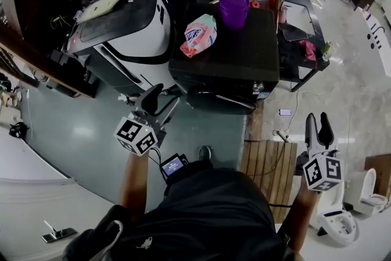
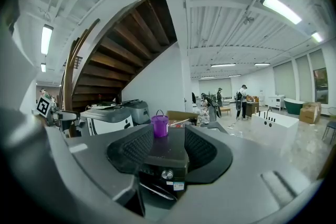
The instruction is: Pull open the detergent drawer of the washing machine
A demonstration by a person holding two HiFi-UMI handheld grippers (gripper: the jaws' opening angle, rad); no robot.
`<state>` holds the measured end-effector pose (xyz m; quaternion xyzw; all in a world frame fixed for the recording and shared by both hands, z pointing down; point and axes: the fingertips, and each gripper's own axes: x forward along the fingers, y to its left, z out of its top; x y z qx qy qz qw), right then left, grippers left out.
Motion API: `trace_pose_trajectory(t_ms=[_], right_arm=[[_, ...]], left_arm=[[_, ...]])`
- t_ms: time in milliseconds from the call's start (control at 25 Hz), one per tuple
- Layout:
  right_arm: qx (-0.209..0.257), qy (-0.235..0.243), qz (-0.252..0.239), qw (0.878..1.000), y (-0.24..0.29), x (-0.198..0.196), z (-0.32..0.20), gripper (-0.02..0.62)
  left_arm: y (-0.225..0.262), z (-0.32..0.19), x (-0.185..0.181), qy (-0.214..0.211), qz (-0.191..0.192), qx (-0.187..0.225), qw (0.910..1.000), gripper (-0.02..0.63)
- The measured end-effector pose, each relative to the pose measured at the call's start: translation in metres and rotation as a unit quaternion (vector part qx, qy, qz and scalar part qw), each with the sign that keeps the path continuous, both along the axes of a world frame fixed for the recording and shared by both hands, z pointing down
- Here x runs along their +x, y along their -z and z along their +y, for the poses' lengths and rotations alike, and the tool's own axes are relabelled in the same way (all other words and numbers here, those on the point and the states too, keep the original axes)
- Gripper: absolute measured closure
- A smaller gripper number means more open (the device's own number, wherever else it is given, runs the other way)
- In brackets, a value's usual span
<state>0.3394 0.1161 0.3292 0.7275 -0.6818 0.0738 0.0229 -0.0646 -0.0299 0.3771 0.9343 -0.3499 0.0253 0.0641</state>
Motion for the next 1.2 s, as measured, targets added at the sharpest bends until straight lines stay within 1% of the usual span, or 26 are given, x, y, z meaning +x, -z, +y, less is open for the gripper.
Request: trace_pose_trajectory(t_ms=[240,520,720,1000,1200], right_arm=[[-0.010,-0.006,0.008,1.000,-0.004,-0.029,-0.024,0.429],[-0.006,-0.012,0.017,1.000,0.002,-0.053,-0.056,0.430],[-0.018,-0.023,0.027,0.999,0.003,-0.060,-0.069,0.430],[-0.031,-0.034,0.037,0.998,0.003,-0.075,-0.087,0.430],[-0.038,-0.018,0.037,0.998,-0.002,-0.094,-0.108,0.430]], left_arm=[[-0.008,-0.033,-0.016,-0.020,0.004,-0.005,0.9998,0.298],[-0.018,-0.074,-0.034,-0.030,0.011,-0.009,0.9995,0.298],[-0.031,-0.094,-0.032,-0.050,0.014,-0.020,0.9984,0.298],[-0.037,-0.115,-0.027,-0.077,0.030,-0.029,0.9961,0.298],[-0.044,-0.126,-0.042,-0.071,0.032,-0.035,0.9964,0.298]])
